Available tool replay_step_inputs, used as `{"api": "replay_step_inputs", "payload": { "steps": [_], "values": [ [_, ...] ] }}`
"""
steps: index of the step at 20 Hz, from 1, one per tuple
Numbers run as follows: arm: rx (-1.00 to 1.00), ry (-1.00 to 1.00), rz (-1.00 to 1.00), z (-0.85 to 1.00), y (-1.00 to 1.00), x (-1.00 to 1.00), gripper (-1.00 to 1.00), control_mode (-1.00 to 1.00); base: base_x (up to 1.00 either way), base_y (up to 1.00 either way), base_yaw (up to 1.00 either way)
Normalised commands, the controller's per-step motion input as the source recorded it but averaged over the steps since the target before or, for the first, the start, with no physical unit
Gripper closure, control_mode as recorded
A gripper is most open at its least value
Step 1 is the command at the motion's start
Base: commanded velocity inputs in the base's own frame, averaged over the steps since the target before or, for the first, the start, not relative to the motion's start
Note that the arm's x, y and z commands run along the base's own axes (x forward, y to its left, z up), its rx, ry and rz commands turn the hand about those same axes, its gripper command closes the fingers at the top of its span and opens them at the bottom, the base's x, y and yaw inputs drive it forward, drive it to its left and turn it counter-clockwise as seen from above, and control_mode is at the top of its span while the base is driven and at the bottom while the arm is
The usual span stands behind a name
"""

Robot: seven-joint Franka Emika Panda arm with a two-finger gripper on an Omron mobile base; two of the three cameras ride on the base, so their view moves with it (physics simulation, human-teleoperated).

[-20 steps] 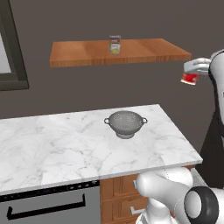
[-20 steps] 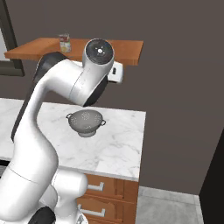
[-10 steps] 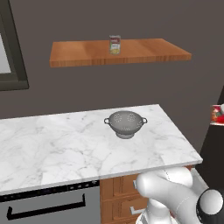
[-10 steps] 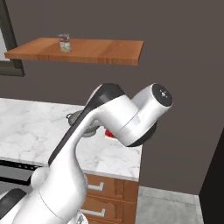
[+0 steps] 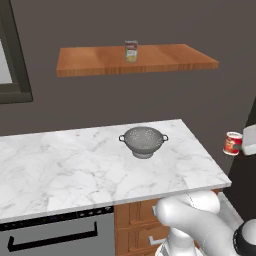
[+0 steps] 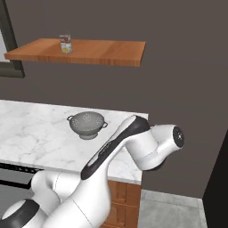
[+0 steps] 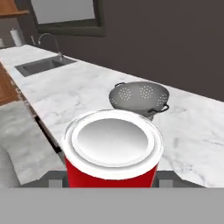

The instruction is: Restock the canned food cabinet by taking the new fresh canned food from the counter and placing it in the cabinet. Then, take the old canned food from the cabinet and place it on the counter.

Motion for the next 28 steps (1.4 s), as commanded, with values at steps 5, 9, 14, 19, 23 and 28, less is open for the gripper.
{"api": "replay_step_inputs", "payload": {
  "steps": [5, 9, 14, 19, 23, 28],
  "values": [
    [0.00, -0.14, 0.10, -0.49, 0.35, 0.58, 1.00, -1.00, 0.00, 0.00, 0.00],
    [0.00, 0.00, 0.06, -0.25, 0.19, 0.80, 1.00, -1.00, 0.00, 0.00, 0.00],
    [0.00, -0.01, 0.02, -0.17, 0.00, 0.61, 1.00, -1.00, 0.00, 0.00, 0.00],
    [-0.01, 0.00, 0.03, -0.46, 0.00, 0.17, 1.00, -1.00, 0.00, 0.00, 0.00],
    [-0.05, 0.00, 0.04, -0.74, 0.02, 0.03, 1.00, -1.00, 0.00, 0.00, 0.00],
    [-0.05, 0.00, 0.00, -0.48, 0.14, 0.43, 1.00, -1.00, 0.00, 0.00, 0.00]
  ]
}}
